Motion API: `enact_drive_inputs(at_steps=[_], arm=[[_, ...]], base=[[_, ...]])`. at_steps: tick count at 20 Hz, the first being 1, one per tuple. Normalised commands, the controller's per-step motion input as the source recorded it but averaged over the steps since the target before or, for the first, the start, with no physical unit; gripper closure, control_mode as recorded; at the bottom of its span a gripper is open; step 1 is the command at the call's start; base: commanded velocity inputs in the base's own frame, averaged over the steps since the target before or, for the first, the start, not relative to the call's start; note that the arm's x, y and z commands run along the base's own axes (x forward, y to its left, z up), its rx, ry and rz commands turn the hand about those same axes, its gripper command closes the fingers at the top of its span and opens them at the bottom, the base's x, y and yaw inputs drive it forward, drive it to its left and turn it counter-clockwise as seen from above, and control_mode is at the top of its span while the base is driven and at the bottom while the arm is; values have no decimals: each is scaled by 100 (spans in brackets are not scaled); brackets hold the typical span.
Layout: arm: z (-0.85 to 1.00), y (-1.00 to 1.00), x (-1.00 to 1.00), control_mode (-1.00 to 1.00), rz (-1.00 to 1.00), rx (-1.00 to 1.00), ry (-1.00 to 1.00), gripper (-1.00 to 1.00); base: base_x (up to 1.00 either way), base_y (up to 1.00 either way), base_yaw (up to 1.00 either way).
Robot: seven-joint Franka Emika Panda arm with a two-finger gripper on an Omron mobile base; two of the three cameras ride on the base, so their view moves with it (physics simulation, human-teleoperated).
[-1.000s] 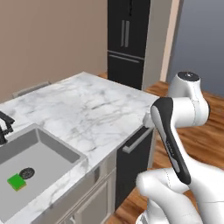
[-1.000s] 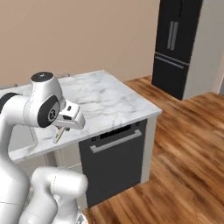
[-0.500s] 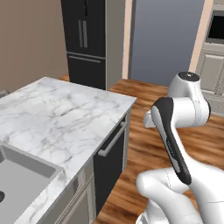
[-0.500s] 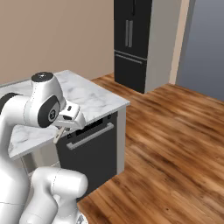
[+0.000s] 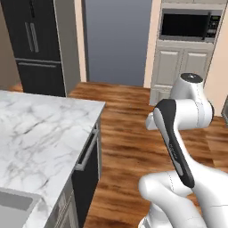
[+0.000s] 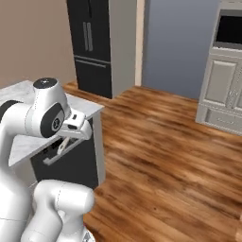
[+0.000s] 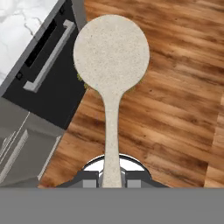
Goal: Pick up the sponge and dish brush from the sink, and place them back in the cabinet, and close the cabinet door.
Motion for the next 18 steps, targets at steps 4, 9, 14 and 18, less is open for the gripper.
enact_drive_inputs(at_steps=[4,9,14,18], arm=[[0,0,0,100,0,0,0,100],[0,0,0,100,0,0,0,100],[0,0,0,100,0,0,0,100],[0,0,0,100,0,0,0,100]], base=[[-2,-11,-50],[0,-11,-51],[0,-16,-48],[0,-18,-47]])
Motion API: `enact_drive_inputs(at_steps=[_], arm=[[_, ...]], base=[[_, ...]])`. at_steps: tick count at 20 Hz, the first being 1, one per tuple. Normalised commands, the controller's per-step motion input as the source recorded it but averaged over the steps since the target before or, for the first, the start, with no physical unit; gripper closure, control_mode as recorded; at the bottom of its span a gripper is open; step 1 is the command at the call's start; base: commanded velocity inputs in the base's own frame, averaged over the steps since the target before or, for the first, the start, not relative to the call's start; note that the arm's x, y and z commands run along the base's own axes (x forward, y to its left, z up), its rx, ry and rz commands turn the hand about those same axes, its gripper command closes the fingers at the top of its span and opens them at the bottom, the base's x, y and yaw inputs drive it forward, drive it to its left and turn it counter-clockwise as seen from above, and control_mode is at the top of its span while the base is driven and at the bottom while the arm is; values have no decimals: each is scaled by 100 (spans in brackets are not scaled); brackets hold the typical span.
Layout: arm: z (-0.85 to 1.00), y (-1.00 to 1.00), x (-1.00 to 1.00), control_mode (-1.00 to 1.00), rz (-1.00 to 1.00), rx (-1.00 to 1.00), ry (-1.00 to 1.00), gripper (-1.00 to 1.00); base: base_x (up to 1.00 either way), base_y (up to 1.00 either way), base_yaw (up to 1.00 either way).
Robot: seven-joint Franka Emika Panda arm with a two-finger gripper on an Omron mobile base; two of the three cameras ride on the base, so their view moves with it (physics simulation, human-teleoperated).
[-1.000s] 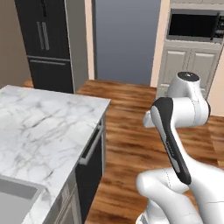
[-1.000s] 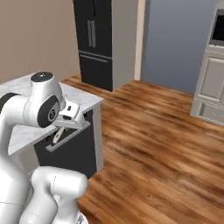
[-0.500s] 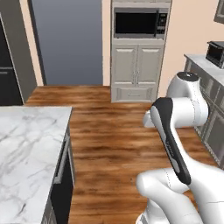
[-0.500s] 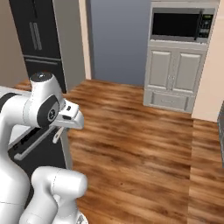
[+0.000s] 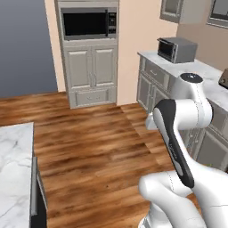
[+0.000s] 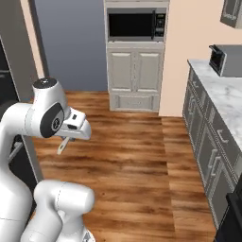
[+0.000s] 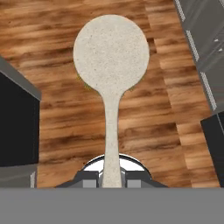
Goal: Pick up the sponge and dish brush from the sink, and place them back in the cabinet, and close the cabinet door.
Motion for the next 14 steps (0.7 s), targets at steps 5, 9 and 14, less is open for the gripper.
enact_drive_inputs(at_steps=[5,9,14], arm=[[0,0,0,100,0,0,0,100],[0,0,0,100,0,0,0,100],[0,0,0,100,0,0,0,100]], base=[[0,-20,-45],[0,-16,-45],[0,-25,-40]])
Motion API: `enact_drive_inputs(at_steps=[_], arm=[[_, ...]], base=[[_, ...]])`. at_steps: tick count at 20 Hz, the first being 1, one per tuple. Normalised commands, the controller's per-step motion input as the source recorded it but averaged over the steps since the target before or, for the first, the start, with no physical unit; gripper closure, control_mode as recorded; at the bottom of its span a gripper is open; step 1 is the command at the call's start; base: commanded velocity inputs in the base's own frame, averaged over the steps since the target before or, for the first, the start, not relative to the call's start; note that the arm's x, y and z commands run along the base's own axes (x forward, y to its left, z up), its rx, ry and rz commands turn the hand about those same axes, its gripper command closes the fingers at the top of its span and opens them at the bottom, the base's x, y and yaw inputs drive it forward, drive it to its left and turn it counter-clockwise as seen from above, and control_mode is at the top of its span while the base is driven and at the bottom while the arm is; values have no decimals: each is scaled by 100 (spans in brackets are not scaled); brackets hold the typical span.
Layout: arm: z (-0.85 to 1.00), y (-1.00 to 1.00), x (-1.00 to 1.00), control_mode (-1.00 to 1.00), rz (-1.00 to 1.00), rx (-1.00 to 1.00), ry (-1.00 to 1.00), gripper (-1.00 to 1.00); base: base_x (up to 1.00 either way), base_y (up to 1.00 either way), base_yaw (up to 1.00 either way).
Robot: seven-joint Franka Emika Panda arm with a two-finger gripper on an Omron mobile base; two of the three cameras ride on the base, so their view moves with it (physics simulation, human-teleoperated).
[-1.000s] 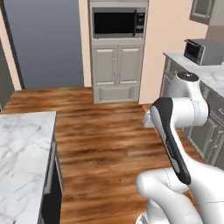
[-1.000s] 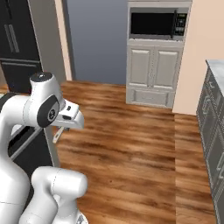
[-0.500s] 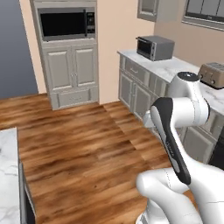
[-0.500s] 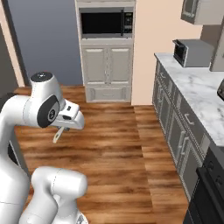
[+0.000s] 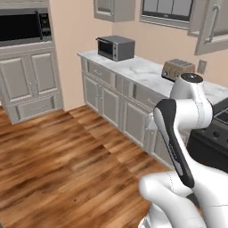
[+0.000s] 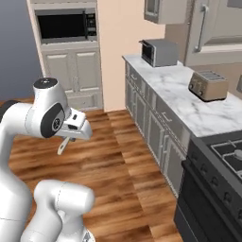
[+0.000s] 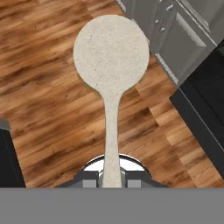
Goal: Pick up the sponge and dish brush from the sink, and place them back in the cabinet, and close the cabinet door.
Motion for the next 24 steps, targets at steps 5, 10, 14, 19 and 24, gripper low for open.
enact_drive_inputs(at_steps=[5,10,14,19,24], arm=[[0,0,0,100,0,0,0,100],[0,0,0,100,0,0,0,100],[0,0,0,100,0,0,0,100],[0,0,0,100,0,0,0,100],[0,0,0,100,0,0,0,100]], base=[[0,-24,-39],[0,-15,-40],[0,-11,-36],[1,-4,-30],[3,0,-24]])
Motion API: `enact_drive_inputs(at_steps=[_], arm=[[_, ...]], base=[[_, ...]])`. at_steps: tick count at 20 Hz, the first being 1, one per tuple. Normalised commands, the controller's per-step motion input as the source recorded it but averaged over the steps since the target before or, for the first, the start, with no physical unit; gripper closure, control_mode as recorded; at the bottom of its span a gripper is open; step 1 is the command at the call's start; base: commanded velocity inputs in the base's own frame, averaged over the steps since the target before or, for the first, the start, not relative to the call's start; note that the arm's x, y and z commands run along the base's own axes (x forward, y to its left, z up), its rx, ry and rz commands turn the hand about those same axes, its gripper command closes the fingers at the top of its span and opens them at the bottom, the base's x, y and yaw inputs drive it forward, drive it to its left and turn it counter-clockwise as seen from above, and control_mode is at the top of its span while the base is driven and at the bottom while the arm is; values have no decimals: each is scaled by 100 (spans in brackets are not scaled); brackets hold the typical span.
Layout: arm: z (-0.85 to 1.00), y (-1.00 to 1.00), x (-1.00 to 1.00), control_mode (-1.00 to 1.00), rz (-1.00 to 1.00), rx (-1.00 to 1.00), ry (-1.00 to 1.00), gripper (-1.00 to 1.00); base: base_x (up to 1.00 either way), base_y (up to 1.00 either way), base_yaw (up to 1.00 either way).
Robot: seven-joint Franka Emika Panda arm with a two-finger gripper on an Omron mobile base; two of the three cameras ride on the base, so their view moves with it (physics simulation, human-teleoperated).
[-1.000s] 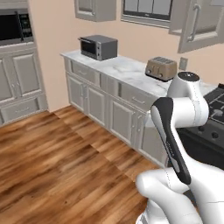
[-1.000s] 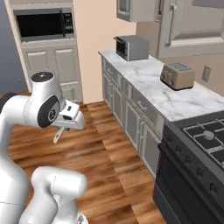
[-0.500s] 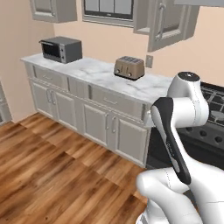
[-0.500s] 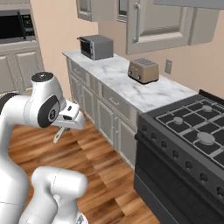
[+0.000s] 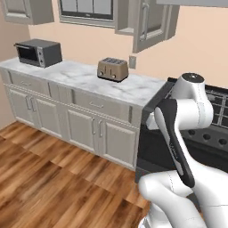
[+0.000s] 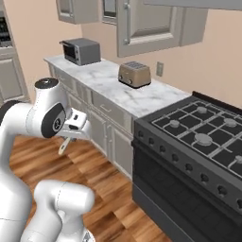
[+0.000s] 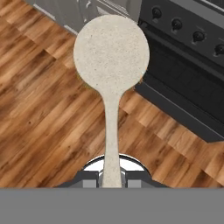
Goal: Pick up the sponge and dish brush from the sink, and place them back in the cabinet, and close the cabinet door.
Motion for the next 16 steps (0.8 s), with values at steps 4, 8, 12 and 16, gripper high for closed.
enact_drive_inputs(at_steps=[4,8,12,16], arm=[[0,0,0,100,0,0,0,100],[0,0,0,100,0,0,0,100],[0,0,0,100,0,0,0,100],[0,0,0,100,0,0,0,100]], base=[[3,0,-29],[11,0,-32],[9,0,-33],[10,0,-33]])
